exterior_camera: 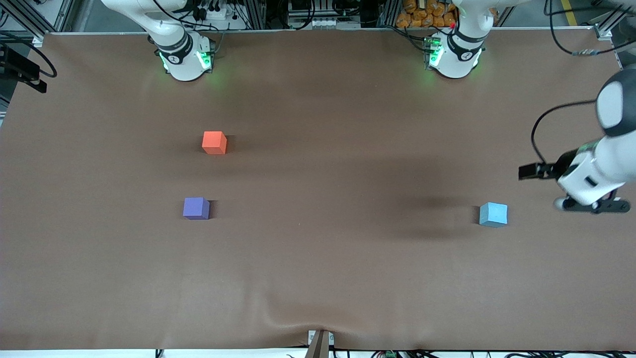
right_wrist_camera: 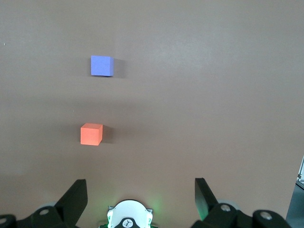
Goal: Place blue block between orange and purple blocks
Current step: 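Move the left gripper down over the light blue cube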
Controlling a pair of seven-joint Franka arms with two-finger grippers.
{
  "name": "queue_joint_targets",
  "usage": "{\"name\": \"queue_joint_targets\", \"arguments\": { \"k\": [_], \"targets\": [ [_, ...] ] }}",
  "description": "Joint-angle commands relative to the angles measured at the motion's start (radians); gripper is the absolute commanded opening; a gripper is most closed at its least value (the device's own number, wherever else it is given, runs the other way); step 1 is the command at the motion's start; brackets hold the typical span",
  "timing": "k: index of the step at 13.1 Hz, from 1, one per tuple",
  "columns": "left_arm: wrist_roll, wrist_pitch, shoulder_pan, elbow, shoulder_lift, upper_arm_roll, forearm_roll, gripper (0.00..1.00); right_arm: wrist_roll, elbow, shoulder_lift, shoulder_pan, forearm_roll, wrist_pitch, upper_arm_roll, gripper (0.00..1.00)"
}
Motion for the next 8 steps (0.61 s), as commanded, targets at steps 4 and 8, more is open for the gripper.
{"name": "queue_joint_targets", "arguments": {
  "k": [4, 8],
  "targets": [
    [0.007, 0.228, 0.006, -0.056, 0.13, -0.006, 0.02, 1.0, 0.001, 0.021, 0.008, 0.0, -0.009, -0.017, 0.002, 1.0],
    [0.007, 0.407, 0.004, -0.145, 0.184, -0.006, 0.02, 1.0, 0.001, 0.021, 0.008, 0.0, -0.009, -0.017, 0.002, 1.0]
  ]
}}
